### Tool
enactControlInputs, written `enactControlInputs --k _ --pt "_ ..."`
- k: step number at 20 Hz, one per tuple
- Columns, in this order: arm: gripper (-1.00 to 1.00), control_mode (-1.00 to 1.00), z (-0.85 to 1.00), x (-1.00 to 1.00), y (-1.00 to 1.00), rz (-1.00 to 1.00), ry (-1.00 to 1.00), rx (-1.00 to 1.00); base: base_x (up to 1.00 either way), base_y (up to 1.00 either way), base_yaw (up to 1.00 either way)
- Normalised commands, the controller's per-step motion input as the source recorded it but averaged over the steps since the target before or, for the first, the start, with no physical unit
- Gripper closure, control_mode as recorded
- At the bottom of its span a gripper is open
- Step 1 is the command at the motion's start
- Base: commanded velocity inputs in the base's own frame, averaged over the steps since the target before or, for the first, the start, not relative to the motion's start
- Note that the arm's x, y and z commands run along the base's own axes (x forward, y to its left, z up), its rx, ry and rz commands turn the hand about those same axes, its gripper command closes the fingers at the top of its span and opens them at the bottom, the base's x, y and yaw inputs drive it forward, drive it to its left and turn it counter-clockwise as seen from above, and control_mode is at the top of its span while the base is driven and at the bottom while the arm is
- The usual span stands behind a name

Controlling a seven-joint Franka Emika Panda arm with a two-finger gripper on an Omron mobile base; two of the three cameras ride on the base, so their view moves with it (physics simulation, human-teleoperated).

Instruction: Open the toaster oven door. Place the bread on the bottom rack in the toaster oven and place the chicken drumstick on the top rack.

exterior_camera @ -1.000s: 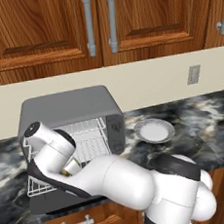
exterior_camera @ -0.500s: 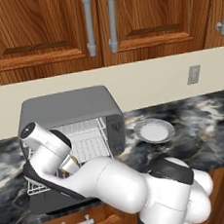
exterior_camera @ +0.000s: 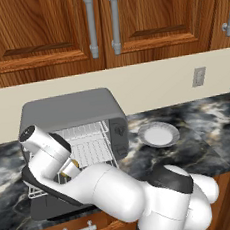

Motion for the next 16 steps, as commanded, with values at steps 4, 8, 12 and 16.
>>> enactControlInputs --k 4,8,12,16 --pt "-1.00 -1.00 -0.59 -0.19 0.41 0.00 0.00 -0.01 0.00 0.00 0.00" --pt "-1.00 -1.00 -0.19 -0.20 0.33 0.00 0.00 0.01 0.00 0.00 0.00" --pt "-1.00 -1.00 -0.06 -0.30 0.22 0.00 0.00 0.02 0.00 0.00 0.00" --pt "-1.00 -1.00 -0.18 -0.41 0.16 0.00 0.00 0.00 0.00 0.00 0.00"
